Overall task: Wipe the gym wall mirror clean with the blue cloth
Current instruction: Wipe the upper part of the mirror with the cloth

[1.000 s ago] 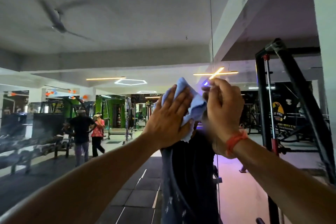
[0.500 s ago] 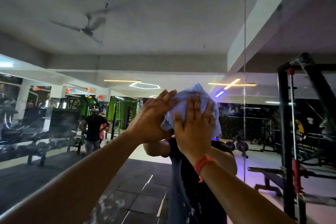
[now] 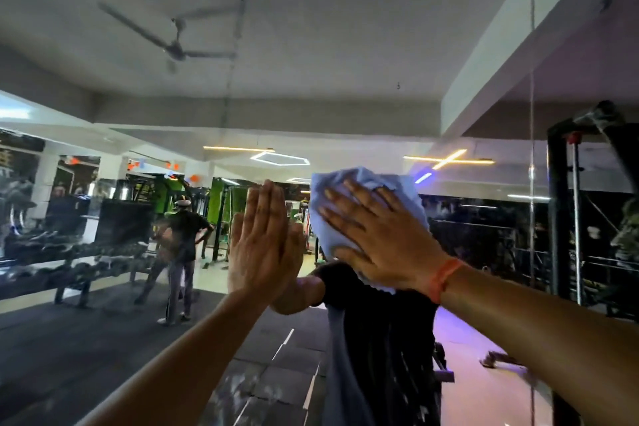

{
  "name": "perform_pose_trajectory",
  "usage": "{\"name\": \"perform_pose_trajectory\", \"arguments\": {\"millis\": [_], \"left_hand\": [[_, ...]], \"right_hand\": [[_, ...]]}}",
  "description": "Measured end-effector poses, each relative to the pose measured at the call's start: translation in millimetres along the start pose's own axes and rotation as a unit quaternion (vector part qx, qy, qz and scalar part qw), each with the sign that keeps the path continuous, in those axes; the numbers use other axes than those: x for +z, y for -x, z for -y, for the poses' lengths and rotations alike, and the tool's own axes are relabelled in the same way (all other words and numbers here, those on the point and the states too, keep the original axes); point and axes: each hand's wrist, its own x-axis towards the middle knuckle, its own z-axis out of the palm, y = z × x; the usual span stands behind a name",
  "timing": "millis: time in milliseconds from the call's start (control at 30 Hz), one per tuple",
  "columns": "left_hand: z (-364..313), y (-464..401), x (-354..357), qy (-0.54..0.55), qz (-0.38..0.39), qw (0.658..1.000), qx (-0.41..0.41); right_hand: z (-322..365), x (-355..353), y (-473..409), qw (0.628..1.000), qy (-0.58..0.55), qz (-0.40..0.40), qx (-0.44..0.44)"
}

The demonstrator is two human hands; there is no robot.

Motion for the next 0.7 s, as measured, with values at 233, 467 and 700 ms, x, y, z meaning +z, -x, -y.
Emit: {"name": "perform_pose_trajectory", "arguments": {"millis": [233, 467, 700], "left_hand": [[4.7, 24.2, 6.0, -0.020, 0.001, 1.000, 0.007], [-5.5, 39.8, 12.1, 0.029, 0.009, 0.999, -0.016], [-15.7, 54.5, 18.7, 0.006, 0.055, 0.997, 0.056]], "right_hand": [[-107.0, -30.0, 35.6, 0.969, 0.009, -0.025, 0.246], [-0.2, -9.6, -2.3, 0.986, 0.020, 0.002, 0.166], [-75.1, -25.9, 128.4, 0.989, 0.072, 0.025, 0.127]]}}
